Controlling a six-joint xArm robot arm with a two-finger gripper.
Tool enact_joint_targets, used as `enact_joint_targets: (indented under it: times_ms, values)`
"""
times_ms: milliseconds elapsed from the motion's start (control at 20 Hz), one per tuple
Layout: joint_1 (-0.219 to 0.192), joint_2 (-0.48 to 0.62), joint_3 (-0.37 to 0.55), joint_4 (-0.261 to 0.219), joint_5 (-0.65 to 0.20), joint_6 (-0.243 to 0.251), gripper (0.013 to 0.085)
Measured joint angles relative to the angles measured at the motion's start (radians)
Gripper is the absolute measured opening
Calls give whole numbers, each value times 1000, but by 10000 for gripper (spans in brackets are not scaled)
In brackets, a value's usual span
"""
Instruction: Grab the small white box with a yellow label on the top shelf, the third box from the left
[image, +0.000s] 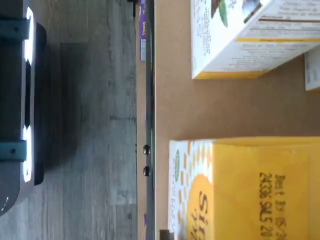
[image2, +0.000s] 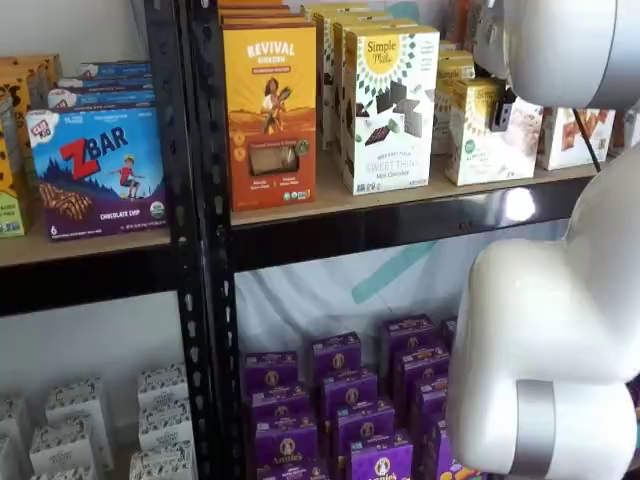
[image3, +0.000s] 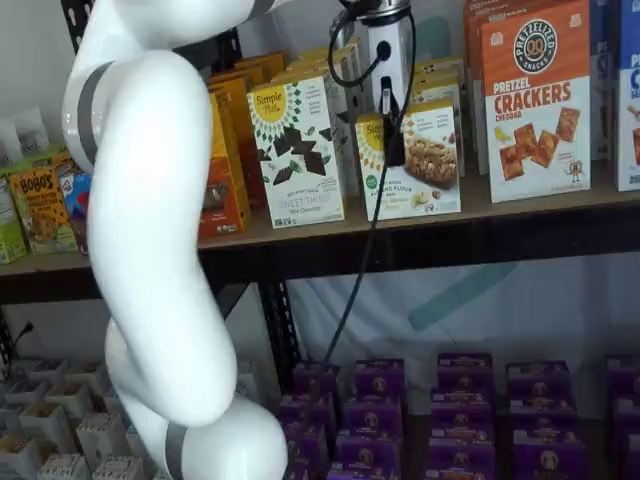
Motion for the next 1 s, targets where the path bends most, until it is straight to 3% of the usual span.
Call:
enact_joint_targets:
  times_ms: [100,300,1000]
  values:
    - [-2,-1,0,4,0,-2,530]
    - [-5,-5,2,9,-2,-4,410]
    - [-25,-46,15,35,45,-16,410]
